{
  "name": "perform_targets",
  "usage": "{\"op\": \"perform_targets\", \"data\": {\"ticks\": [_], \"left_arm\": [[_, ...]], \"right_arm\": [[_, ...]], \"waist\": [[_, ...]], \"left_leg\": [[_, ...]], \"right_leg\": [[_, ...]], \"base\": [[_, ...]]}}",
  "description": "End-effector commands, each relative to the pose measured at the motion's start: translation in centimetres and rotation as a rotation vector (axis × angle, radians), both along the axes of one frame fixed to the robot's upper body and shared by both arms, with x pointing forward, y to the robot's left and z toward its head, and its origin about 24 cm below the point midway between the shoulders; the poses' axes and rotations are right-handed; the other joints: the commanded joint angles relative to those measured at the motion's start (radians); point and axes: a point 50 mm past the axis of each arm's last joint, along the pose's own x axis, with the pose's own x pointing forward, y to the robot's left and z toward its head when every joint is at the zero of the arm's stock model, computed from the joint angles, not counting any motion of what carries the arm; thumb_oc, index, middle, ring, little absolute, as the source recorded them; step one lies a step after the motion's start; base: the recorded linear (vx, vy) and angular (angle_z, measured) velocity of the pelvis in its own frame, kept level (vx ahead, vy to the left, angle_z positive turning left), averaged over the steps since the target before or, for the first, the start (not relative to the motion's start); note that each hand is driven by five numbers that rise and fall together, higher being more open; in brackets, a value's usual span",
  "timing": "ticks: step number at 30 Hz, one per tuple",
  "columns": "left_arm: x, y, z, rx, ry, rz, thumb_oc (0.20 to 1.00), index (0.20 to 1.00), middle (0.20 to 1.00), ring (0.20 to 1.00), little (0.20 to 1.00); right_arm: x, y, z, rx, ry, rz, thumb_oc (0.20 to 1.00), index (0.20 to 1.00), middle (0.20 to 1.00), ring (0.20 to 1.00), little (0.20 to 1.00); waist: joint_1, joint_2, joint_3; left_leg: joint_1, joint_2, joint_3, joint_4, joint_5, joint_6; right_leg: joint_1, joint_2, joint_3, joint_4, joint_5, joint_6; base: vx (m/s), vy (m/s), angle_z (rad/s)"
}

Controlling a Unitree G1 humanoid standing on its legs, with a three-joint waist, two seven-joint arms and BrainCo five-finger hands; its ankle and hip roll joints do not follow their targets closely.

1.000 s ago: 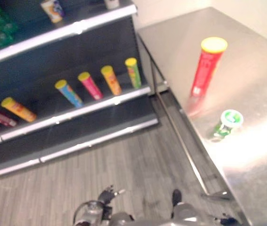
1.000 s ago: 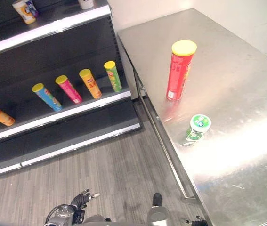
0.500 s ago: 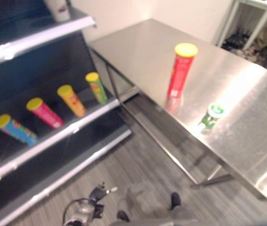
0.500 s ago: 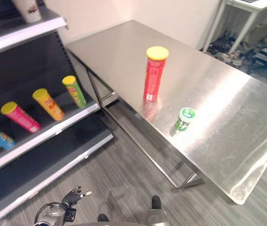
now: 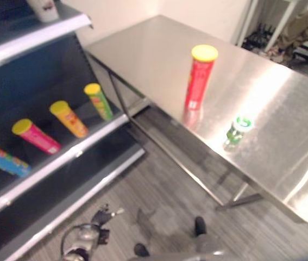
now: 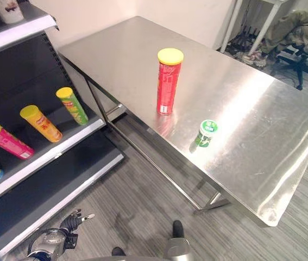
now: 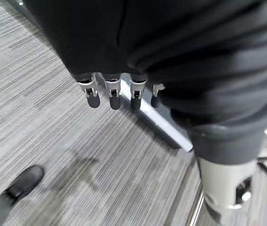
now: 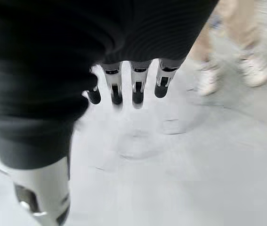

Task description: Put the goods on the table back onto the shelves and tidy them up.

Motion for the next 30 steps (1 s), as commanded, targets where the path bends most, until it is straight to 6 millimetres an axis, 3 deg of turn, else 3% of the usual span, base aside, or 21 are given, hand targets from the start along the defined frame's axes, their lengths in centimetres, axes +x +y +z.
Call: {"op": "perform_targets", "data": {"ticks": [1, 2, 3, 4, 5, 6, 7, 8, 9, 12, 13, 15, 20, 26, 30], "left_arm": [[2.4, -1.1, 0.6, 0.008, -0.058, -0.056, 1.000, 1.000, 1.000, 1.000, 1.000], [2.1, -1.1, 0.5, 0.002, -0.052, -0.066, 1.000, 1.000, 1.000, 1.000, 1.000], [2.0, -1.1, 0.5, -0.004, -0.052, -0.065, 1.000, 1.000, 1.000, 1.000, 1.000], [2.0, -1.1, 0.5, -0.004, -0.052, -0.065, 1.000, 1.000, 1.000, 1.000, 1.000], [2.0, -1.1, 0.4, -0.008, -0.053, -0.067, 1.000, 1.000, 1.000, 1.000, 1.000], [1.8, -1.2, 0.4, -0.020, -0.054, -0.069, 1.000, 1.000, 1.000, 1.000, 1.000], [1.7, -1.3, 0.4, -0.026, -0.057, -0.072, 1.000, 1.000, 1.000, 1.000, 1.000], [1.7, -1.2, 0.4, -0.026, -0.058, -0.070, 1.000, 1.000, 1.000, 1.000, 1.000], [1.4, -1.4, 0.3, -0.039, -0.059, -0.075, 1.000, 1.000, 1.000, 1.000, 1.000], [0.5, -1.5, 0.1, -0.060, -0.048, -0.067, 1.000, 1.000, 1.000, 1.000, 1.000], [0.5, -1.5, 0.1, -0.060, -0.048, -0.067, 1.000, 1.000, 1.000, 1.000, 1.000], [-0.5, -1.3, -0.3, -0.069, -0.022, -0.053, 1.000, 1.000, 1.000, 1.000, 1.000], [-2.0, -0.8, -0.7, -0.077, 0.022, -0.048, 1.000, 1.000, 1.000, 1.000, 1.000], [-2.9, -0.5, -0.8, -0.087, 0.036, -0.021, 1.000, 1.000, 1.000, 1.000, 1.000], [-3.4, -0.8, -1.0, -0.101, 0.052, -0.036, 1.000, 1.000, 1.000, 1.000, 1.000]], "right_arm": [[5.8, -2.3, 6.4, -0.310, -0.078, 0.150, 1.000, 1.000, 1.000, 1.000, 1.000], [10.2, -1.8, 10.9, -0.489, -0.118, 0.342, 1.000, 1.000, 1.000, 1.000, 1.000], [11.6, -1.4, 12.4, -0.547, -0.137, 0.408, 1.000, 1.000, 1.000, 1.000, 1.000], [11.6, -1.4, 12.4, -0.547, -0.137, 0.408, 1.000, 1.000, 1.000, 1.000, 1.000], [13.4, -0.6, 14.1, -0.613, -0.170, 0.496, 1.000, 1.000, 1.000, 1.000, 1.000], [16.8, 1.6, 16.9, -0.726, -0.204, 0.671, 1.000, 1.000, 1.000, 1.000, 1.000], [18.2, 2.8, 17.8, -0.763, -0.222, 0.759, 1.000, 1.000, 1.000, 1.000, 1.000], [18.3, 2.8, 17.8, -0.763, -0.223, 0.760, 1.000, 1.000, 1.000, 1.000, 1.000], [20.9, 5.6, 19.5, -0.835, -0.251, 0.939, 1.000, 1.000, 1.000, 1.000, 1.000], [23.2, 8.3, 19.8, -0.849, -0.182, 1.149, 1.000, 1.000, 1.000, 1.000, 1.000], [23.2, 8.3, 19.8, -0.849, -0.182, 1.149, 1.000, 1.000, 1.000, 1.000, 1.000], [24.2, 10.4, 19.4, -0.820, -0.158, 1.320, 1.000, 1.000, 1.000, 1.000, 1.000], [25.7, 13.1, 18.1, -0.726, -0.082, 1.571, 1.000, 1.000, 1.000, 1.000, 1.000], [25.5, 14.2, 17.7, -0.669, -0.064, 1.683, 1.000, 1.000, 1.000, 1.000, 1.000], [25.4, 14.6, 17.1, -0.647, 0.045, 1.754, 1.000, 1.000, 1.000, 1.000, 1.000]], "waist": [[0.014, 0.028, 0.015], [0.020, 0.025, 0.010], [0.022, 0.024, 0.009], [0.022, 0.024, 0.009], [0.028, 0.023, 0.006], [0.044, 0.018, 0.001], [0.052, 0.017, -0.002], [0.051, 0.016, -0.003], [0.070, 0.013, -0.006], [0.092, 0.007, -0.010], [0.092, 0.007, -0.011], [0.110, 0.004, -0.014], [0.140, 0.001, -0.013], [0.154, 0.005, -0.016], [0.160, 0.007, -0.019]], "left_leg": [[0.016, 0.001, -0.017, 0.009, -0.048, -0.034], [0.018, 0.002, -0.016, 0.009, -0.047, -0.035], [0.019, 0.003, -0.017, 0.009, -0.045, -0.036], [0.019, 0.003, -0.017, 0.009, -0.045, -0.036], [0.018, 0.006, -0.019, 0.009, -0.043, -0.037], [0.018, 0.010, -0.024, 0.009, -0.038, -0.039], [0.019, 0.012, -0.025, 0.009, -0.035, -0.040], [0.016, 0.013, -0.025, 0.009, -0.031, -0.040], [0.022, 0.018, -0.033, 0.009, -0.029, -0.043], [0.026, 0.024, -0.039, 0.009, -0.020, -0.047], [0.025, 0.024, -0.039, 0.009, -0.020, -0.047], [0.026, 0.029, -0.046, 0.009, -0.011, -0.052], [0.026, 0.038, -0.057, 0.009, 0.004, -0.063], [0.024, 0.049, -0.072, 0.009, 0.015, -0.072], [0.024, 0.054, -0.077, 0.009, 0.018, -0.077]], "right_leg": [[-0.005, -0.020, -0.031, 0.060, -0.059, 0.081], [-0.004, -0.020, -0.038, 0.056, -0.056, 0.080], [-0.002, -0.020, -0.043, 0.054, -0.056, 0.079], [-0.002, -0.020, -0.043, 0.054, -0.056, 0.079], [0.000, -0.019, -0.047, 0.052, -0.056, 0.077], [0.007, -0.016, -0.055, 0.048, -0.060, 0.073], [0.011, -0.015, -0.061, 0.048, -0.063, 0.071], [0.009, -0.015, -0.060, 0.047, -0.060, 0.069], [0.024, -0.013, -0.074, 0.048, -0.070, 0.065], [0.040, -0.007, -0.096, 0.048, -0.075, 0.058], [0.039, -0.007, -0.096, 0.048, -0.075, 0.058], [0.052, -0.002, -0.110, 0.052, -0.083, 0.050], [0.069, 0.008, -0.134, 0.059, -0.097, 0.039], [0.088, 0.018, -0.158, 0.054, -0.110, 0.030], [0.098, 0.022, -0.170, 0.050, -0.115, 0.025]], "base": [[-0.01, -0.011, -0.08], [0.00, 0.000, 0.00], [0.00, 0.000, 0.00], [0.00, -0.026, 0.06], [-0.01, -0.054, 0.10], [0.00, -0.073, 0.06], [-0.01, -0.062, 0.06], [0.01, -0.070, 0.00], [0.01, -0.070, 0.07], [0.01, -0.066, 0.27], [0.00, -0.065, 0.39], [0.01, -0.070, 0.23], [0.00, -0.058, 0.07], [0.01, -0.052, 0.13], [0.02, -0.042, 0.13]]}}
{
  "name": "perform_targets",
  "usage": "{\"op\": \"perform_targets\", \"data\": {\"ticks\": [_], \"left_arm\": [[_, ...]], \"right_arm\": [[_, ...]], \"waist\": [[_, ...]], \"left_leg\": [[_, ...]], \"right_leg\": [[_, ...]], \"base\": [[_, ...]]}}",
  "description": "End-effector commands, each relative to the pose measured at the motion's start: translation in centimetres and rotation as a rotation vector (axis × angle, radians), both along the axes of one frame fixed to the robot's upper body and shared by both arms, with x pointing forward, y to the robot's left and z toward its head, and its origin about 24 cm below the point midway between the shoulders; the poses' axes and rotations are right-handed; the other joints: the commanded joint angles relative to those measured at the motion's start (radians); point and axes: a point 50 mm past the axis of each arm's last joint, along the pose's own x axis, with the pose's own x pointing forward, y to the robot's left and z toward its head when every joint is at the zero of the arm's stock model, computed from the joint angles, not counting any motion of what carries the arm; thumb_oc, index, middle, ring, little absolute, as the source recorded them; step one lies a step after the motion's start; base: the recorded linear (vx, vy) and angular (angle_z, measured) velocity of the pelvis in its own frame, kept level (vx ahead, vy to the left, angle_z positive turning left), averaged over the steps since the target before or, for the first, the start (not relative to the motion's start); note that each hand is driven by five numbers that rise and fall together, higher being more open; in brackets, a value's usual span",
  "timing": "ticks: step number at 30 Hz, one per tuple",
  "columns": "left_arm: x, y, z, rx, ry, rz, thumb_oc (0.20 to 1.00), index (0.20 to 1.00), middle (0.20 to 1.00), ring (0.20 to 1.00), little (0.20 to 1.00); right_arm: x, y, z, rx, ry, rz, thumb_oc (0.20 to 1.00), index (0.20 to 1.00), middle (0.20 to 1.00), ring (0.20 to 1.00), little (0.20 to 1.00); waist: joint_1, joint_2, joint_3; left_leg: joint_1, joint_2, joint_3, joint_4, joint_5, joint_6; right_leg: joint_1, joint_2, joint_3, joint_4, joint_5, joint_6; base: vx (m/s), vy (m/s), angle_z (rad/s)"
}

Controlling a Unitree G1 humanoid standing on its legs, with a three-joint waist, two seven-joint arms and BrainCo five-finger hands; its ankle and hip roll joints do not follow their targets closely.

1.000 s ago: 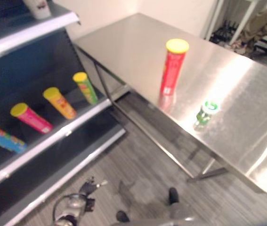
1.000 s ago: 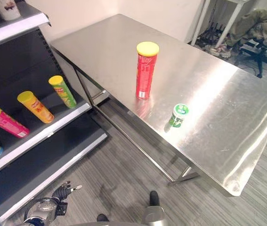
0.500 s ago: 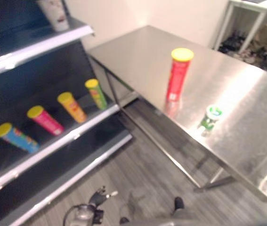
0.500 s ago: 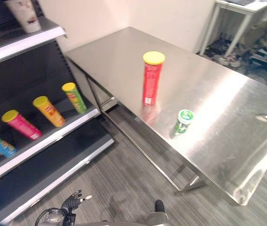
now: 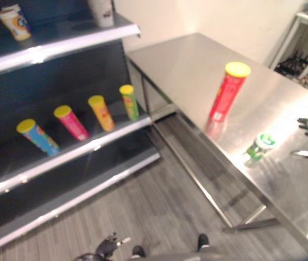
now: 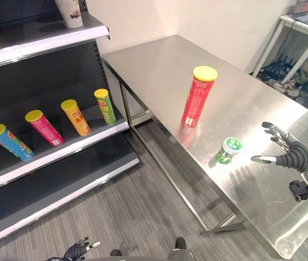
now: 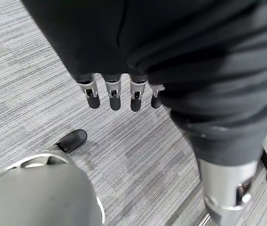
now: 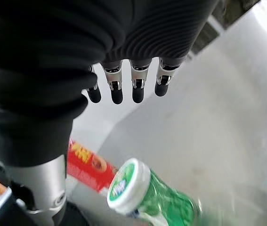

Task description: Put the goods on the table back onto the shelves and tidy them up.

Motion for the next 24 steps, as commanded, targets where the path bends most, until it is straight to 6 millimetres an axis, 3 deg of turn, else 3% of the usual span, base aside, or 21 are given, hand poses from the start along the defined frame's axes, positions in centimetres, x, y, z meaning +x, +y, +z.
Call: {"op": "perform_targets", "data": {"ticks": [1, 7, 10, 24], "left_arm": [[2.9, 0.5, 0.7, 0.016, -0.072, -0.037, 1.000, 1.000, 1.000, 1.000, 1.000], [3.4, -0.1, 0.8, 0.010, -0.088, -0.056, 1.000, 1.000, 1.000, 1.000, 1.000], [3.8, -0.3, 0.8, 0.026, -0.098, -0.053, 1.000, 1.000, 1.000, 1.000, 1.000], [3.8, -0.2, 0.8, 0.038, -0.095, -0.044, 1.000, 1.000, 1.000, 1.000, 1.000]], "right_arm": [[0.9, 0.6, 3.5, -0.150, -0.062, 0.071, 1.000, 1.000, 1.000, 1.000, 1.000], [1.1, 0.5, 2.4, -0.298, -0.033, 0.045, 1.000, 1.000, 1.000, 1.000, 1.000], [1.7, 0.4, 2.3, -0.369, -0.111, -0.018, 1.000, 1.000, 1.000, 1.000, 1.000], [2.9, 1.4, 0.1, -0.313, -0.104, -0.016, 1.000, 1.000, 1.000, 1.000, 1.000]], "waist": [[0.031, 0.003, 0.022], [0.032, 0.006, 0.022], [0.035, 0.010, 0.023], [0.062, 0.008, 0.026]], "left_leg": [[0.043, 0.044, 0.031, 0.005, -0.008, -0.077], [0.047, 0.046, 0.024, 0.005, -0.011, -0.076], [0.048, 0.046, 0.019, 0.005, -0.013, -0.072], [0.043, 0.046, -0.005, 0.005, -0.010, -0.071]], "right_leg": [[0.038, 0.024, -0.048, 0.053, -0.092, 0.021], [0.049, 0.027, -0.054, 0.048, -0.095, 0.018], [0.052, 0.029, -0.056, 0.048, -0.098, 0.017], [0.066, 0.029, -0.081, 0.046, -0.102, 0.010]], "base": [[0.02, -0.024, 0.12], [0.01, -0.008, 0.02], [0.00, 0.000, 0.00], [0.01, -0.006, 0.05]]}}
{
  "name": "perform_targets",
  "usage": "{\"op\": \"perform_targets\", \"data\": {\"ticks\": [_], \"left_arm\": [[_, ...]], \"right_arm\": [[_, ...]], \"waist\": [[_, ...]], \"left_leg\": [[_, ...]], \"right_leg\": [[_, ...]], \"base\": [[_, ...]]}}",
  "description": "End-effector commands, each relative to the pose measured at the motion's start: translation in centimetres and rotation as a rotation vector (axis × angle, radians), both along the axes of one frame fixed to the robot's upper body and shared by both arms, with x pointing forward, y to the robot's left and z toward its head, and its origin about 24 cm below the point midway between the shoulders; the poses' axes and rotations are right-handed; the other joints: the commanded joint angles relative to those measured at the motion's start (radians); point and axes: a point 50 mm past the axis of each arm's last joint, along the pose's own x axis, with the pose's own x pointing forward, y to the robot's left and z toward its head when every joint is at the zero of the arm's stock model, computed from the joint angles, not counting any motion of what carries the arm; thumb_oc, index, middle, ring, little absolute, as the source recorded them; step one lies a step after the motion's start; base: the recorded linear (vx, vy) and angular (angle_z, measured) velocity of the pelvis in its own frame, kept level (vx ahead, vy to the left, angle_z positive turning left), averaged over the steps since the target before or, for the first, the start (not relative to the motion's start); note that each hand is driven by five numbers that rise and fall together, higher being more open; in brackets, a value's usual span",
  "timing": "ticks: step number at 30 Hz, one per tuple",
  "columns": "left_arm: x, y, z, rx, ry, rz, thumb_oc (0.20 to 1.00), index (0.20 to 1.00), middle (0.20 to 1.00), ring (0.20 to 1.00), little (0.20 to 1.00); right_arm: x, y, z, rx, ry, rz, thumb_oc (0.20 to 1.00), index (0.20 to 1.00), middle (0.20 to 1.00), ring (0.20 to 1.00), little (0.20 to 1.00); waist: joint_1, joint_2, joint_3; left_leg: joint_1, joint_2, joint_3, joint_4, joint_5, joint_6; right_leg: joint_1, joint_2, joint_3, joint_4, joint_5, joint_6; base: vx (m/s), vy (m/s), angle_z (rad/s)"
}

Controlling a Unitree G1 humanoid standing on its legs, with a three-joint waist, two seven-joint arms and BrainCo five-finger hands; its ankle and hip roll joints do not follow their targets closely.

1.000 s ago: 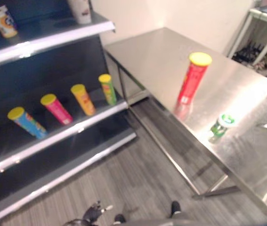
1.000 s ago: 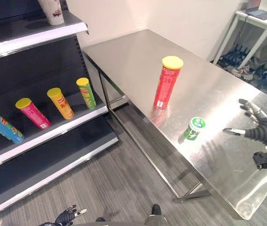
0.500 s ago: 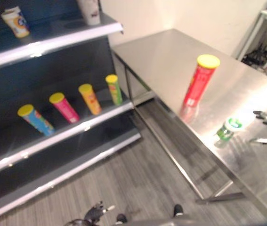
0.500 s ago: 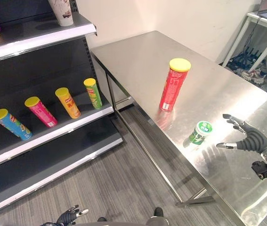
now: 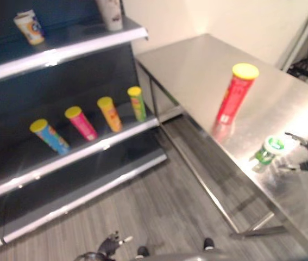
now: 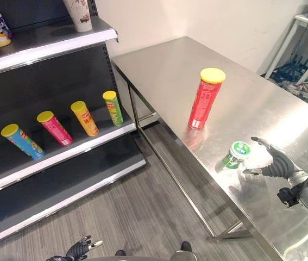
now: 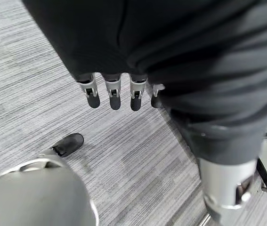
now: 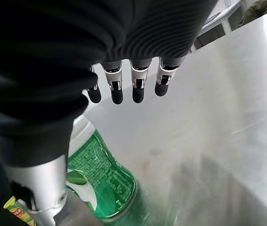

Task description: Put the goods on the table back onto the shelves and tidy them up.

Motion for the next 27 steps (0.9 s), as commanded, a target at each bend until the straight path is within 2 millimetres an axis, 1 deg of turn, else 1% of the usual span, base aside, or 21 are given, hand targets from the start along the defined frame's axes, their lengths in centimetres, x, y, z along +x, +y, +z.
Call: {"op": "perform_targets", "data": {"ticks": [1, 12, 13, 14, 16, 18, 22, 25, 27], "left_arm": [[3.3, 0.5, 0.8, 0.044, -0.080, -0.035, 1.000, 1.000, 1.000, 1.000, 1.000], [3.0, 0.6, 0.7, 0.049, -0.069, -0.031, 1.000, 1.000, 1.000, 1.000, 1.000], [2.9, 0.6, 0.7, 0.047, -0.069, -0.029, 1.000, 1.000, 1.000, 1.000, 1.000], [2.9, 0.5, 0.7, 0.045, -0.070, -0.029, 1.000, 1.000, 1.000, 1.000, 1.000], [2.9, 0.5, 0.7, 0.044, -0.071, -0.030, 1.000, 1.000, 1.000, 1.000, 1.000], [2.9, 0.5, 0.7, 0.042, -0.071, -0.032, 1.000, 1.000, 1.000, 1.000, 1.000], [2.9, 0.6, 0.8, 0.044, -0.071, -0.033, 1.000, 1.000, 1.000, 1.000, 1.000], [3.0, 0.6, 0.8, 0.048, -0.071, -0.037, 1.000, 1.000, 1.000, 1.000, 1.000], [3.0, 0.6, 0.8, 0.050, -0.072, -0.037, 1.000, 1.000, 1.000, 1.000, 1.000]], "right_arm": [[1.9, 1.0, 3.4, 0.001, -0.175, 0.055, 1.000, 1.000, 1.000, 1.000, 1.000], [2.0, 1.5, 3.4, 0.082, -0.246, 0.044, 1.000, 1.000, 1.000, 1.000, 1.000], [2.0, 1.4, 3.1, 0.084, -0.233, 0.043, 0.878, 0.878, 0.878, 0.878, 0.878], [2.0, 1.5, 3.0, 0.084, -0.221, 0.044, 0.504, 0.504, 0.504, 0.504, 0.504], [2.0, 1.5, 2.8, 0.083, -0.212, 0.048, 0.200, 0.200, 0.200, 0.200, 0.200], [2.0, 1.5, 2.6, 0.079, -0.188, 0.052, 0.200, 0.200, 0.200, 0.200, 0.200], [1.9, 1.4, 2.8, 0.076, -0.194, 0.051, 0.200, 0.200, 0.200, 0.200, 0.200], [1.9, 1.5, 3.4, 0.072, -0.232, 0.051, 0.200, 0.200, 0.200, 0.200, 0.200], [1.8, 1.6, 4.3, 0.062, -0.272, 0.055, 0.200, 0.200, 0.200, 0.200, 0.200]], "waist": [[0.047, -0.013, 0.023], [0.058, -0.014, 0.016], [0.060, -0.013, 0.016], [0.061, -0.013, 0.015], [0.062, -0.014, 0.016], [0.063, -0.014, 0.016], [0.061, -0.014, 0.015], [0.058, -0.014, 0.015], [0.055, -0.012, 0.015]], "left_leg": [[0.043, 0.045, 0.031, 0.003, -0.014, -0.072], [0.048, 0.046, 0.025, 0.003, -0.017, -0.073], [0.049, 0.047, 0.025, 0.003, -0.018, -0.073], [0.050, 0.047, 0.025, 0.003, -0.018, -0.072], [0.050, 0.047, 0.025, 0.003, -0.018, -0.073], [0.051, 0.047, 0.025, 0.003, -0.018, -0.073], [0.051, 0.048, 0.025, 0.003, -0.017, -0.074], [0.052, 0.048, 0.024, 0.003, -0.017, -0.076], [0.052, 0.050, 0.025, 0.003, -0.016, -0.077]], "right_leg": [[0.039, 0.027, -0.040, 0.046, -0.092, 0.010], [0.051, 0.030, -0.054, 0.043, -0.098, 0.006], [0.052, 0.030, -0.056, 0.043, -0.099, 0.006], [0.053, 0.030, -0.057, 0.043, -0.099, 0.006], [0.054, 0.031, -0.058, 0.042, -0.099, 0.006], [0.055, 0.033, -0.058, 0.041, -0.099, 0.006], [0.055, 0.034, -0.059, 0.042, -0.100, 0.005], [0.057, 0.034, -0.059, 0.040, -0.100, 0.004], [0.057, 0.035, -0.060, 0.041, -0.101, 0.003]], "base": [[0.01, -0.008, 0.03], [0.01, -0.008, 0.05], [0.00, 0.000, 0.00], [0.00, 0.000, 0.00], [0.00, 0.000, 0.00], [0.00, 0.000, 0.00], [0.00, 0.000, 0.00], [0.00, 0.000, 0.00], [0.00, 0.000, 0.00]]}}
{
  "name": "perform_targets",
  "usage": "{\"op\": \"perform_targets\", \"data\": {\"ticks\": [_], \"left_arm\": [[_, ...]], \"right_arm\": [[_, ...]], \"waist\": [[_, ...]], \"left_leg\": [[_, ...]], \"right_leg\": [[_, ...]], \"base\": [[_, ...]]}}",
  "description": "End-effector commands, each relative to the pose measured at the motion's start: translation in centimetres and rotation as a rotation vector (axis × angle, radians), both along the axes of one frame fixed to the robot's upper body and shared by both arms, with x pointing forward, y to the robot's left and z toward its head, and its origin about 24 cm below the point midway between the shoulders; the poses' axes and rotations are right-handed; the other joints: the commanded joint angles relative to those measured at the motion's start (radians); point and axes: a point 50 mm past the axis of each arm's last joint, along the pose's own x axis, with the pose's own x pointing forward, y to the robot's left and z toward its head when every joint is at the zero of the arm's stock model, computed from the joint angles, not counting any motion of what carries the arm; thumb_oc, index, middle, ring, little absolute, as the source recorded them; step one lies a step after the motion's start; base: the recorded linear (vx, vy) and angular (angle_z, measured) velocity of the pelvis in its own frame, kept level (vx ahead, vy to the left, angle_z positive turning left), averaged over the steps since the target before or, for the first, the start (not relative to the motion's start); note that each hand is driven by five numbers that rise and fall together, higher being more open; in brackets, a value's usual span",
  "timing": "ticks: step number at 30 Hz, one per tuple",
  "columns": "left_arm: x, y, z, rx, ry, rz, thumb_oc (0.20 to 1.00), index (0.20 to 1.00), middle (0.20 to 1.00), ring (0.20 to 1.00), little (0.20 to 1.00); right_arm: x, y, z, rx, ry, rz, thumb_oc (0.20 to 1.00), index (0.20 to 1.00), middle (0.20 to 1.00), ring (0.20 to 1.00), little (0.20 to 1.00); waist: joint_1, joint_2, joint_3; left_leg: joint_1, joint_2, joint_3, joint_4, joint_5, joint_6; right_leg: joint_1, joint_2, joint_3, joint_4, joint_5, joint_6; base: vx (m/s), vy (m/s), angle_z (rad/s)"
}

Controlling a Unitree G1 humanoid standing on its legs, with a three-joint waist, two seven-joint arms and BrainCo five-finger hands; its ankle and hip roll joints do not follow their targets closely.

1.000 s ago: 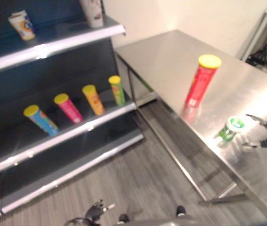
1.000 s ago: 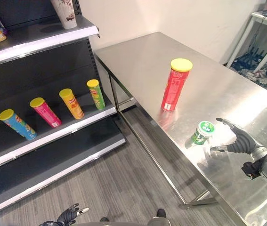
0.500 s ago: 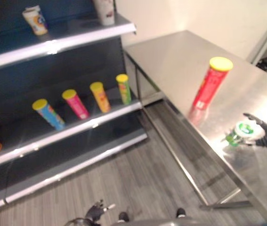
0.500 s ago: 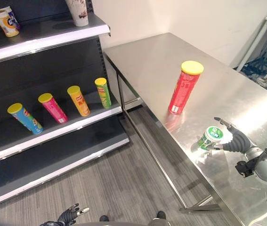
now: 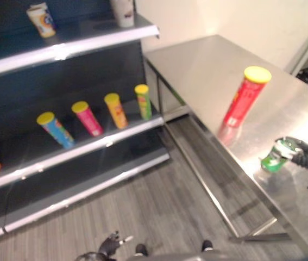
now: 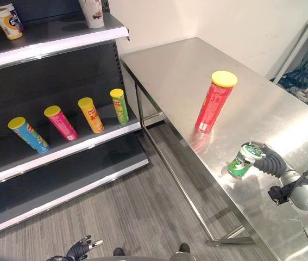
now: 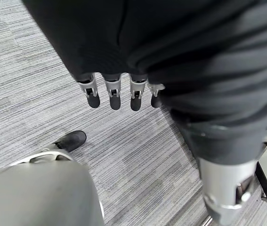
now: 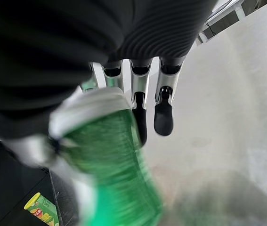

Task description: Put the goods on the table back onto the shelves and tidy them up.

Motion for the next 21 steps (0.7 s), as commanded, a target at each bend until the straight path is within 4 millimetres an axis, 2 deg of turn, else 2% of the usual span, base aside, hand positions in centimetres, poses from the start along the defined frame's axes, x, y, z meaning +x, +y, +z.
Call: {"op": "perform_targets", "data": {"ticks": [1, 2, 3, 4, 11, 14, 17, 18, 19, 20, 21], "left_arm": [[3.0, 0.7, 0.8, 0.044, -0.071, -0.042, 1.000, 1.000, 1.000, 1.000, 1.000], [3.0, 0.7, 0.8, 0.046, -0.075, -0.041, 1.000, 1.000, 1.000, 1.000, 1.000], [3.1, 0.8, 0.9, 0.052, -0.080, -0.042, 1.000, 1.000, 1.000, 1.000, 1.000], [3.1, 0.8, 0.9, 0.052, -0.080, -0.042, 1.000, 1.000, 1.000, 1.000, 1.000], [3.1, 1.1, 1.0, 0.066, -0.086, -0.046, 1.000, 1.000, 1.000, 1.000, 1.000], [2.9, 1.2, 1.0, 0.066, -0.084, -0.041, 1.000, 1.000, 1.000, 1.000, 1.000], [2.7, 1.4, 1.1, 0.066, -0.093, -0.033, 1.000, 1.000, 1.000, 1.000, 1.000], [3.2, 1.3, 1.3, 0.063, -0.104, -0.040, 1.000, 1.000, 1.000, 1.000, 1.000], [3.2, 1.1, 1.2, 0.054, -0.104, -0.036, 1.000, 1.000, 1.000, 1.000, 1.000], [3.0, 1.1, 1.1, 0.056, -0.095, -0.036, 1.000, 1.000, 1.000, 1.000, 1.000], [2.7, 1.2, 0.9, 0.067, -0.070, -0.049, 1.000, 1.000, 1.000, 1.000, 1.000]], "right_arm": [[1.3, 0.9, 5.4, -0.024, -0.255, 0.060, 0.200, 0.200, 0.200, 0.200, 0.200], [1.3, 1.2, 6.0, -0.027, -0.283, 0.071, 0.200, 0.200, 0.200, 0.200, 0.200], [1.2, 1.8, 7.4, -0.039, -0.355, 0.097, 0.200, 0.200, 0.200, 0.200, 0.200], [1.2, 1.8, 7.4, -0.040, -0.355, 0.096, 0.200, 0.200, 0.200, 0.200, 0.200], [1.1, 4.0, 12.2, -0.064, -0.582, 0.195, 0.200, 0.200, 0.200, 0.200, 0.200], [1.2, 4.6, 13.2, -0.036, -0.633, 0.224, 0.200, 0.200, 0.200, 0.200, 0.200], [1.3, 6.0, 15.1, 0.019, -0.740, 0.299, 0.200, 0.200, 0.200, 0.200, 0.200], [0.9, 6.3, 16.8, 0.027, -0.836, 0.316, 0.200, 0.200, 0.200, 0.200, 0.200], [0.7, 6.5, 17.4, 0.031, -0.874, 0.318, 0.200, 0.200, 0.200, 0.200, 0.200], [0.6, 6.6, 17.7, 0.032, -0.896, 0.316, 0.200, 0.200, 0.200, 0.200, 0.200], [-0.3, 6.6, 19.0, 0.005, -0.971, 0.311, 0.200, 0.200, 0.200, 0.200, 0.200]], "waist": [[0.036, 0.005, 0.004], [0.037, 0.006, 0.005], [0.037, 0.007, 0.004], [0.037, 0.007, 0.005], [0.051, 0.013, -0.003], [0.056, 0.015, -0.004], [0.080, 0.014, 0.002], [0.088, -0.001, 0.030], [0.077, 0.001, 0.029], [0.071, 0.003, 0.021], [0.040, 0.023, -0.006]], "left_leg": [[0.051, 0.051, 0.049, 0.003, -0.017, -0.076], [0.052, 0.052, 0.049, 0.003, -0.017, -0.077], [0.052, 0.055, 0.047, 0.003, -0.015, -0.078], [0.052, 0.055, 0.047, 0.003, -0.015, -0.078], [0.050, 0.076, 0.035, 0.003, 0.003, -0.094], [0.048, 0.086, 0.026, 0.003, 0.014, -0.099], [0.021, 0.099, -0.008, 0.016, 0.032, -0.102], [-0.051, 0.123, 0.015, 0.111, 0.037, -0.112], [-0.049, 0.158, 0.064, 0.110, 0.043, -0.114], [-0.030, 0.175, 0.082, 0.090, 0.039, -0.127], [0.017, 0.206, 0.181, 0.033, 0.049, -0.129]], "right_leg": [[0.038, 0.035, -0.034, 0.041, -0.094, 0.003], [0.039, 0.036, -0.034, 0.041, -0.095, 0.002], [0.040, 0.038, -0.032, 0.042, -0.098, 0.000], [0.040, 0.039, -0.032, 0.042, -0.098, 0.000], [0.051, 0.062, -0.031, 0.033, -0.116, -0.015], [0.056, 0.076, -0.030, 0.027, -0.122, -0.023], [0.060, 0.094, -0.026, 0.015, -0.133, -0.034], [0.062, 0.084, -0.058, 0.015, -0.136, -0.042], [0.062, 0.076, -0.085, 0.015, -0.131, -0.038], [0.068, 0.071, -0.087, 0.013, -0.137, -0.028], [0.071, 0.044, -0.137, 0.021, -0.125, -0.006]], "base": [[0.00, 0.000, 0.00], [-0.01, -0.044, 0.00], [-0.01, -0.035, 0.00], [-0.01, -0.043, 0.01], [-0.01, -0.059, 0.01], [-0.02, -0.064, 0.12], [-0.07, -0.067, 0.21], [-0.15, 0.058, 0.36], [-0.05, 0.156, 1.03], [0.19, 0.455, 1.49], [0.19, 0.372, 1.39]]}}
